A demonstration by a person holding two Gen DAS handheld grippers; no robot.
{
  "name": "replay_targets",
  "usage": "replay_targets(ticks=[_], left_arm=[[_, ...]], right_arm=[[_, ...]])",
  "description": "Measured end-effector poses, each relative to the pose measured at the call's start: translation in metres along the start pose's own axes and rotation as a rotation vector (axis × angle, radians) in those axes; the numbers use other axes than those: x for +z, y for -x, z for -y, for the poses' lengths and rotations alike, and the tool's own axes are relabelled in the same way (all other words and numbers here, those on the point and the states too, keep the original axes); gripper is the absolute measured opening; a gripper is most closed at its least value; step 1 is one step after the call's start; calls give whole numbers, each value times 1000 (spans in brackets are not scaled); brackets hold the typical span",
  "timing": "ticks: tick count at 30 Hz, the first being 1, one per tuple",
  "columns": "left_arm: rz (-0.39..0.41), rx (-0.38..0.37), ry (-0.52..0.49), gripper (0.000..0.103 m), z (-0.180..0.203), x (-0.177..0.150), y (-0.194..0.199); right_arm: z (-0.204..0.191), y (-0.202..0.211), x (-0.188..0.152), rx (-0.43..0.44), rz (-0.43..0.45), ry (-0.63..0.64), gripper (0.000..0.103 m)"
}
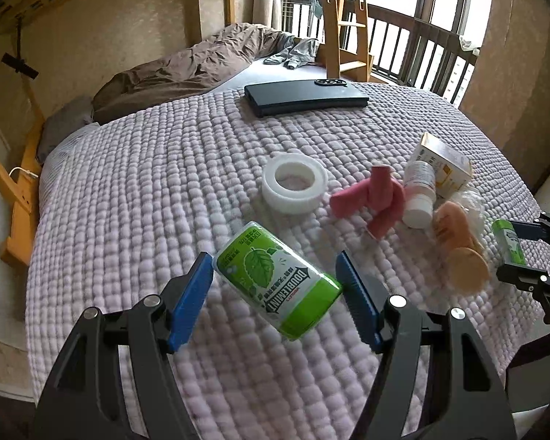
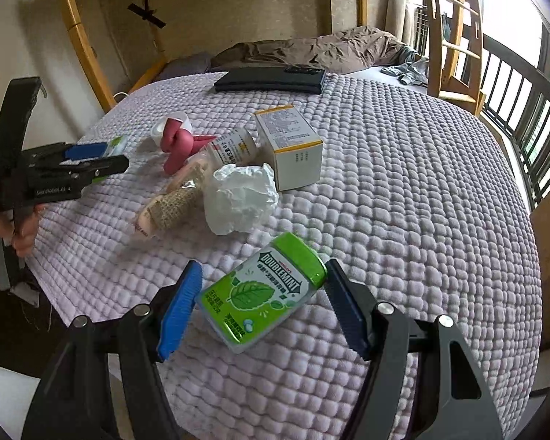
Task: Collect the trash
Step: 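Carry the mint tin and green tube toward the white trash bin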
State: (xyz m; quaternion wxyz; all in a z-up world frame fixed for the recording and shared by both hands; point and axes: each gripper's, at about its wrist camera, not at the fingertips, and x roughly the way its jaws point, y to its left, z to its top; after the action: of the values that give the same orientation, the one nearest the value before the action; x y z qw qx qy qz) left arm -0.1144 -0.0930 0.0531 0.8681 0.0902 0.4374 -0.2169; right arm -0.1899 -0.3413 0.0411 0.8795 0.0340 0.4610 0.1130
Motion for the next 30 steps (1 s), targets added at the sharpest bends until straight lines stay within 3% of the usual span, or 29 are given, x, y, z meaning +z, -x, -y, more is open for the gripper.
replay_targets(ticks=[30], left_arm=[[-4,-43,38,70,41,-49,51]], right_arm=[[-31,50,-31,44,28,-7,68]])
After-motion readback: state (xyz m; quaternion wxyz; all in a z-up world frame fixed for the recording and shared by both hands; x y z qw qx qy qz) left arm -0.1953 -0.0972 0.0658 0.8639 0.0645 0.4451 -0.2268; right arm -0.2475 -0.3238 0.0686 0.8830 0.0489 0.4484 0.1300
